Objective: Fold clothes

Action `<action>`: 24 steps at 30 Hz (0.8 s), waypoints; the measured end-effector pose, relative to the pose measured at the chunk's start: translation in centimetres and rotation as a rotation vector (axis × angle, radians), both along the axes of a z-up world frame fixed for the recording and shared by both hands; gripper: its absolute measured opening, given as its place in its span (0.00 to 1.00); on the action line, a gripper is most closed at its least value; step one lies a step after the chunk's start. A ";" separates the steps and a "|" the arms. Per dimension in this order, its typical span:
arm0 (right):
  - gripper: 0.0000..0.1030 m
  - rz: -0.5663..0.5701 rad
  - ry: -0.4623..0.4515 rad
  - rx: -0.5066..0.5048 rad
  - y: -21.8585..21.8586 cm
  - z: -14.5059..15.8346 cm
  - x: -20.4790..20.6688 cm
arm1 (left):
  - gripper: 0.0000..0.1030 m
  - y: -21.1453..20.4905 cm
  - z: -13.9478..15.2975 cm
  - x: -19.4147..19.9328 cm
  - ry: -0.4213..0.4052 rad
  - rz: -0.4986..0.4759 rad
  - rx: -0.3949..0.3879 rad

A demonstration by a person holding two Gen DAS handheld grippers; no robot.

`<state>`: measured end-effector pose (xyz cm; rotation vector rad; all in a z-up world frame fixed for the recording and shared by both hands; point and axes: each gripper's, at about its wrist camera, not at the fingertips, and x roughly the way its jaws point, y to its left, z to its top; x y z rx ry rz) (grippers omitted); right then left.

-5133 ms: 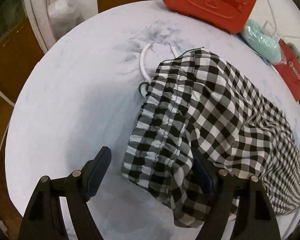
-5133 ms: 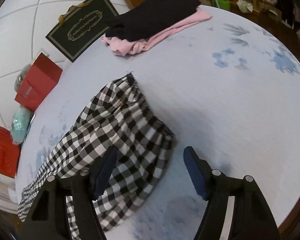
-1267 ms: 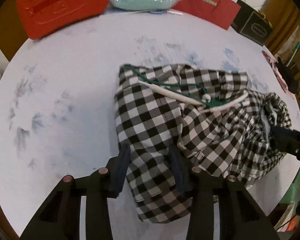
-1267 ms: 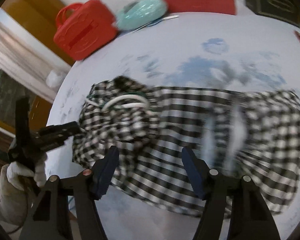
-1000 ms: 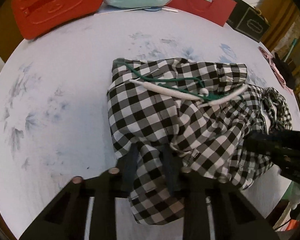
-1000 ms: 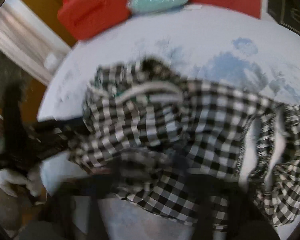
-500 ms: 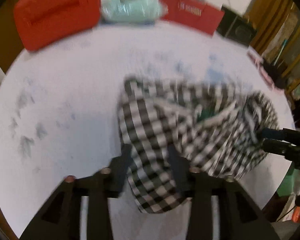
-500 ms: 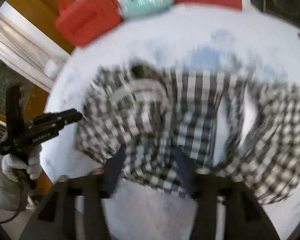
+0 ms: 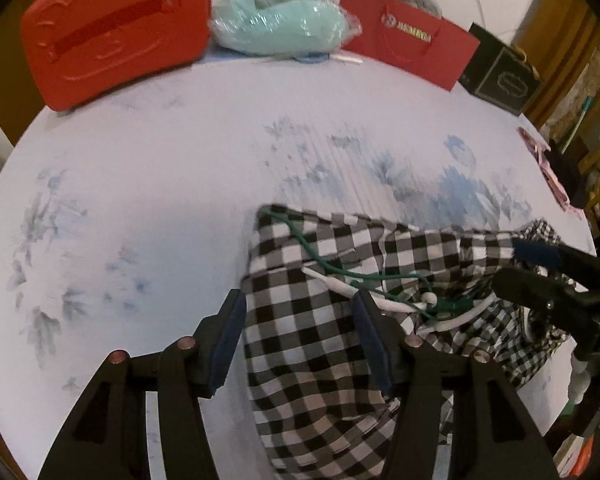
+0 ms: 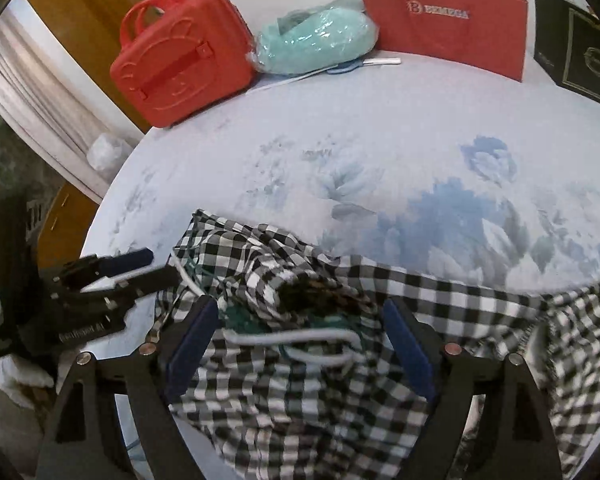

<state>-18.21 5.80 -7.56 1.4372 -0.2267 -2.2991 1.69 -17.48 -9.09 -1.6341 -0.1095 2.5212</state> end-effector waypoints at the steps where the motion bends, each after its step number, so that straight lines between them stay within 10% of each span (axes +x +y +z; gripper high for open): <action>1: 0.82 0.007 -0.006 0.008 -0.4 -0.3 -0.3 | 0.55 0.3 -0.5 -0.1 -0.008 -0.001 0.002; 3: 0.80 0.030 -0.033 0.027 -1.1 -1.1 -0.8 | 0.54 0.7 -1.2 -0.7 -0.019 -0.002 0.003; 7: 0.34 0.007 -0.040 0.103 -0.8 -1.9 -1.1 | 0.31 1.6 -2.1 -1.8 -0.022 -0.006 -0.028; 10: 0.22 -0.060 -0.063 0.106 1.1 -2.6 -1.4 | 0.26 1.5 -2.4 -2.1 -0.027 0.007 -0.020; 18: 0.23 -0.149 -0.101 0.027 4.4 -3.9 -0.6 | 0.26 2.9 -4.9 -4.0 -0.035 0.003 -0.079; 22: 0.70 -0.138 -0.061 -0.020 4.5 -2.2 0.5 | 0.26 2.7 -3.9 -3.8 -0.030 0.012 -0.067; 24: 0.71 -0.136 -0.026 -0.023 4.4 -1.2 1.1 | 0.26 2.5 -3.0 -3.5 -0.021 0.021 -0.051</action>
